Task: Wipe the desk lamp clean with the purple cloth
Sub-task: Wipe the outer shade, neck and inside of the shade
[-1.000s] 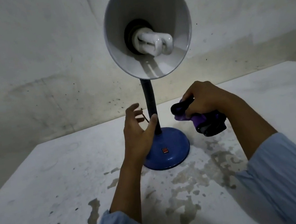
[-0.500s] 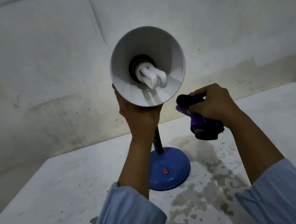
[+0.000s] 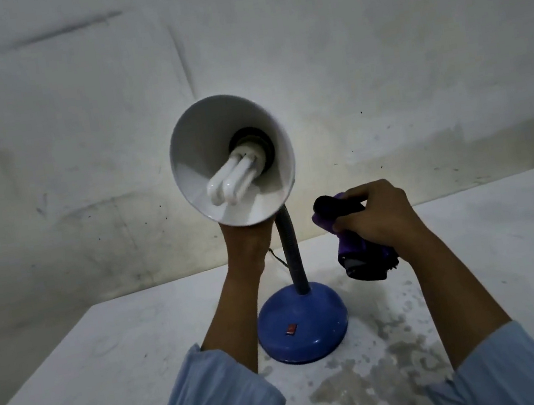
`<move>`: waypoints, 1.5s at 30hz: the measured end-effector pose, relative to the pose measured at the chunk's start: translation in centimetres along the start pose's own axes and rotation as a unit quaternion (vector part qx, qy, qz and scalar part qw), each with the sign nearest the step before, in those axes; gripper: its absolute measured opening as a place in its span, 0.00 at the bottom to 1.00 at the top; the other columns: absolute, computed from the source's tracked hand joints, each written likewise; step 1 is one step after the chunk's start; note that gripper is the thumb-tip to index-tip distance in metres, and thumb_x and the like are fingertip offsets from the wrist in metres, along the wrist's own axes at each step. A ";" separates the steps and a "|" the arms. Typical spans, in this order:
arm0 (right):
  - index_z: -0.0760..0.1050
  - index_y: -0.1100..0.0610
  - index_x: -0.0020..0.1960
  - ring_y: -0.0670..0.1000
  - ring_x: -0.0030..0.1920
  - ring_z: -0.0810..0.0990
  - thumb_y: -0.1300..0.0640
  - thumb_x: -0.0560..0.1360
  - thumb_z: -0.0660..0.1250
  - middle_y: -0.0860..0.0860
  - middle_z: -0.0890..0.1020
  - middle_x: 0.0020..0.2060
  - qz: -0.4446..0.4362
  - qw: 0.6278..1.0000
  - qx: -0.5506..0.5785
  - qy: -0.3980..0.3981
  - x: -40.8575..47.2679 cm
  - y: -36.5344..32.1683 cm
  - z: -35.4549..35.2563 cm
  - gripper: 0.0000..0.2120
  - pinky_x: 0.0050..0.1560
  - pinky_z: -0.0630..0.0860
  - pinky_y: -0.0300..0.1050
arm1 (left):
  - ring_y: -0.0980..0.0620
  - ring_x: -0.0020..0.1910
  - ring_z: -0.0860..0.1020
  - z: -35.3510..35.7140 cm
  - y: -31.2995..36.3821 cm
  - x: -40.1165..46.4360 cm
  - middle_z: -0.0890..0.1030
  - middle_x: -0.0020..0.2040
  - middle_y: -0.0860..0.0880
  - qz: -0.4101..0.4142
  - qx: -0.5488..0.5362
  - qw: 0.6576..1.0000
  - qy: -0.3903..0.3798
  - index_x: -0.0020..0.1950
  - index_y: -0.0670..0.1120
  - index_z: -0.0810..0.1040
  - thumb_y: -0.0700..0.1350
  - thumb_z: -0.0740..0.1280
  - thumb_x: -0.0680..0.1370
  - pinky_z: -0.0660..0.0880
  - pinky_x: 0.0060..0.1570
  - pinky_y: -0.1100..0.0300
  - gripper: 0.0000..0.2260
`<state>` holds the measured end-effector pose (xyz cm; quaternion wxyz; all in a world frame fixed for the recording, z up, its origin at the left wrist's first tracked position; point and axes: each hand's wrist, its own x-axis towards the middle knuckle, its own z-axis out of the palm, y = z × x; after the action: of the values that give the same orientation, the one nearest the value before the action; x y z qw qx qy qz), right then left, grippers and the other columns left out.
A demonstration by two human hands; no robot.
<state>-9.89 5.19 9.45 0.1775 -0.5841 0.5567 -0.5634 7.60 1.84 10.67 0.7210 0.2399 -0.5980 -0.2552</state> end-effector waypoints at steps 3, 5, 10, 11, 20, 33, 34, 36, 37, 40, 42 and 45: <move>0.73 0.41 0.30 0.43 0.38 0.77 0.54 0.59 0.77 0.35 0.75 0.32 -0.003 1.000 -0.001 0.001 0.0 0.0 0.2 0.14 0.44 0.74 0.42 | 0.51 0.59 0.77 -0.5 0.3 0.5 0.79 0.59 0.46 -0.044 -0.068 0.996 -0.036 0.60 0.51 0.74 0.47 0.76 0.64 0.74 0.58 0.55 0.26; 0.74 0.40 0.29 0.44 0.38 0.78 0.55 0.59 0.77 0.36 0.76 0.32 -0.002 1.000 -0.002 -0.005 -0.1 -0.1 0.5 0.14 0.43 0.75 0.42 | 0.50 0.61 0.76 -0.9 0.5 1.0 0.79 0.59 0.45 -0.106 -0.114 0.987 -0.038 0.63 0.47 0.73 0.49 0.74 0.64 0.72 0.58 0.51 0.28; 0.73 0.40 0.26 0.39 0.37 0.76 0.52 0.57 0.78 0.35 0.75 0.31 -0.001 1.000 0.012 -0.006 -0.1 -0.3 0.8 0.14 0.42 0.74 0.42 | 0.46 0.62 0.75 -2.5 0.1 2.1 0.82 0.50 0.50 -0.197 -0.231 0.950 -0.070 0.58 0.49 0.74 0.50 0.71 0.68 0.68 0.60 0.45 0.20; 0.73 0.40 0.27 0.39 0.37 0.76 0.52 0.57 0.78 0.35 0.75 0.31 -0.003 1.000 0.014 -0.008 -0.1 -0.3 0.8 0.15 0.42 0.74 0.42 | 0.46 0.61 0.75 -2.7 0.0 2.3 0.83 0.49 0.51 -0.200 -0.244 0.946 -0.074 0.57 0.49 0.75 0.50 0.68 0.70 0.68 0.60 0.44 0.16; 0.76 0.42 0.33 0.41 0.38 0.78 0.54 0.59 0.77 0.38 0.79 0.34 -0.029 0.999 0.037 0.004 -0.2 -0.7 1.3 0.11 0.38 0.74 0.37 | 0.48 0.63 0.73 -2.7 0.3 2.1 0.79 0.56 0.50 -0.201 -0.236 0.949 -0.049 0.62 0.48 0.71 0.50 0.64 0.73 0.63 0.66 0.47 0.18; 0.79 0.45 0.49 0.50 0.49 0.80 0.55 0.64 0.77 0.45 0.82 0.47 -0.066 0.989 0.127 0.022 -1.3 -3.5 4.3 0.16 0.54 0.78 0.52 | 0.50 0.63 0.71 -10.0 0.4 -2.5 0.68 0.67 0.49 -0.150 0.025 0.987 0.057 0.68 0.54 0.59 0.52 0.71 0.64 0.68 0.55 0.61 0.36; 0.78 0.45 0.49 0.50 0.48 0.80 0.55 0.64 0.77 0.45 0.81 0.47 -0.071 0.989 0.128 0.019 -1.5 -3.7 4.8 0.16 0.53 0.78 0.51 | 0.52 0.59 0.72 -10.3 1.0 -2.3 0.71 0.62 0.50 -0.124 0.011 0.988 0.086 0.65 0.53 0.62 0.51 0.69 0.65 0.70 0.54 0.61 0.31; 0.78 0.46 0.50 0.49 0.48 0.80 0.55 0.66 0.76 0.44 0.81 0.45 -0.080 0.988 0.134 0.012 -1.7 -4.0 5.5 0.15 0.51 0.79 0.48 | 0.57 0.51 0.74 -10.2 2.2 -1.8 0.74 0.51 0.53 -0.062 0.031 0.989 0.132 0.59 0.49 0.68 0.51 0.67 0.67 0.71 0.51 0.64 0.23; 0.77 0.46 0.50 0.48 0.47 0.79 0.56 0.66 0.76 0.42 0.80 0.44 -0.087 0.987 0.135 0.007 -1.8 -4.2 5.9 0.15 0.50 0.79 0.45 | 0.59 0.47 0.74 -10.2 2.8 -1.5 0.74 0.47 0.54 -0.028 0.050 0.988 0.146 0.56 0.47 0.70 0.51 0.65 0.68 0.71 0.48 0.66 0.19; 0.75 0.44 0.50 0.46 0.47 0.79 0.56 0.67 0.75 0.38 0.78 0.42 -0.109 0.984 0.139 0.005 -2.2 -4.9 6.6 0.15 0.47 0.78 0.38 | 0.58 0.42 0.74 -9.4 4.3 -1.3 0.76 0.41 0.54 0.052 0.103 0.982 0.152 0.50 0.46 0.74 0.49 0.65 0.72 0.72 0.41 0.70 0.10; 0.75 0.45 0.50 0.45 0.46 0.79 0.56 0.67 0.75 0.37 0.79 0.42 -0.121 0.981 0.151 0.022 -2.1 -5.7 6.8 0.15 0.47 0.78 0.39 | 0.60 0.41 0.75 -9.0 4.9 -1.2 0.78 0.40 0.55 0.086 0.144 0.977 0.131 0.49 0.44 0.76 0.47 0.66 0.73 0.72 0.40 0.72 0.08; 0.78 0.47 0.49 0.44 0.45 0.80 0.54 0.67 0.75 0.40 0.81 0.42 -0.132 0.972 0.178 0.073 -1.4 -7.1 7.0 0.12 0.46 0.79 0.41 | 0.61 0.42 0.76 -8.7 5.3 -1.1 0.78 0.42 0.55 0.102 0.195 0.969 0.113 0.50 0.42 0.77 0.44 0.67 0.75 0.72 0.38 0.71 0.07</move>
<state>-0.36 5.71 12.60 0.1621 -0.5688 0.3766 -0.7130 16.39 6.88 11.82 0.7453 0.3406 -0.5724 -0.0307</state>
